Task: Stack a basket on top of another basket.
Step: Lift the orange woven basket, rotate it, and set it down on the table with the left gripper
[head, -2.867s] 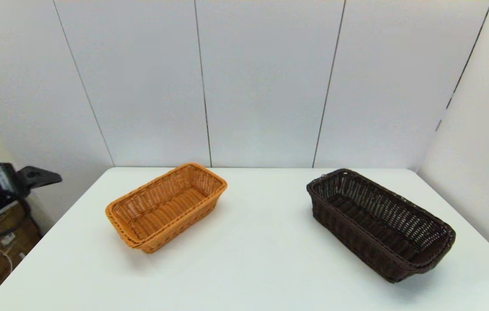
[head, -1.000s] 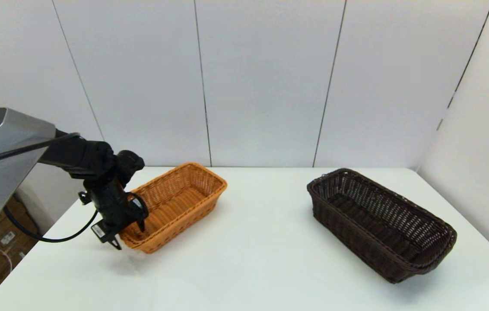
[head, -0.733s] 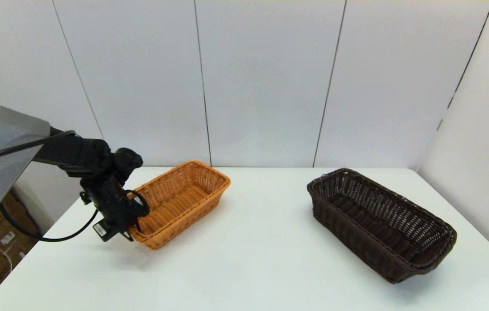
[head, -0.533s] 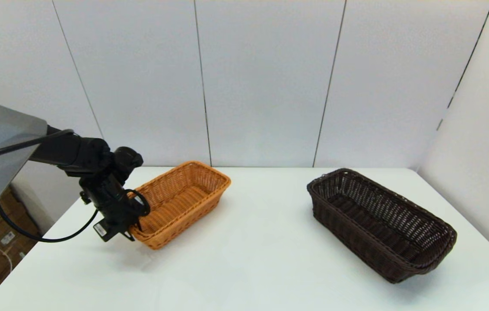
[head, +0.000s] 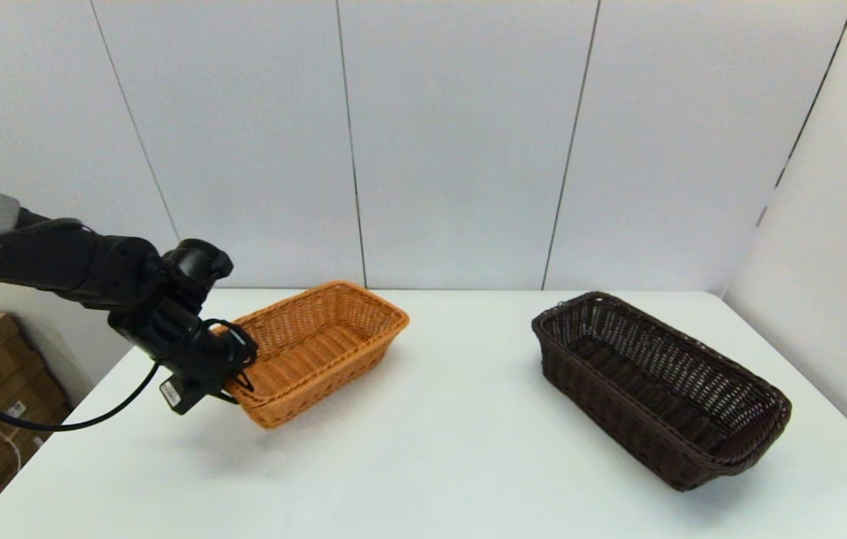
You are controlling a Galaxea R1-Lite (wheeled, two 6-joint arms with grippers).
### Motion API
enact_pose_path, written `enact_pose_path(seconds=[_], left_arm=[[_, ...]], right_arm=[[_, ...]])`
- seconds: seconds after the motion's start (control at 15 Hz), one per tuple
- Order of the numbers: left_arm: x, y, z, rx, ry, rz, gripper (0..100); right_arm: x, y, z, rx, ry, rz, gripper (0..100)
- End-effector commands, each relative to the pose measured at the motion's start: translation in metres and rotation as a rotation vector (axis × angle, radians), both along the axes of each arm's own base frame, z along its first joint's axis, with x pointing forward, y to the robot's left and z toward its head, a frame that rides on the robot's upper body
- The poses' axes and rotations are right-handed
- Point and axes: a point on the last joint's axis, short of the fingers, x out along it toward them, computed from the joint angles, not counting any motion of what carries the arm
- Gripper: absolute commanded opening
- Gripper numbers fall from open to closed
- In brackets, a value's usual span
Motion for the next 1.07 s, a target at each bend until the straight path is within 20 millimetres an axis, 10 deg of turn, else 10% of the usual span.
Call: enact_pose_path(seconds=[0.07, 0.4, 1.07], left_arm=[[-0.024, -0.001, 0.041, -0.106, -0.147, -0.077, 0], [-0.033, -0.013, 0.055, -0.139, -0.214, -0.193, 0], [-0.071, -0.100, 0.037, -0.032, -0.183, -0.891, 0]], right_arm=[[0.000, 0.000, 0.000, 0.000, 0.002, 0.000, 100], [0.000, 0.000, 0.000, -0.002, 0.001, 0.000, 100], [0.000, 0.000, 0.000, -0.002, -0.001, 0.000, 100]])
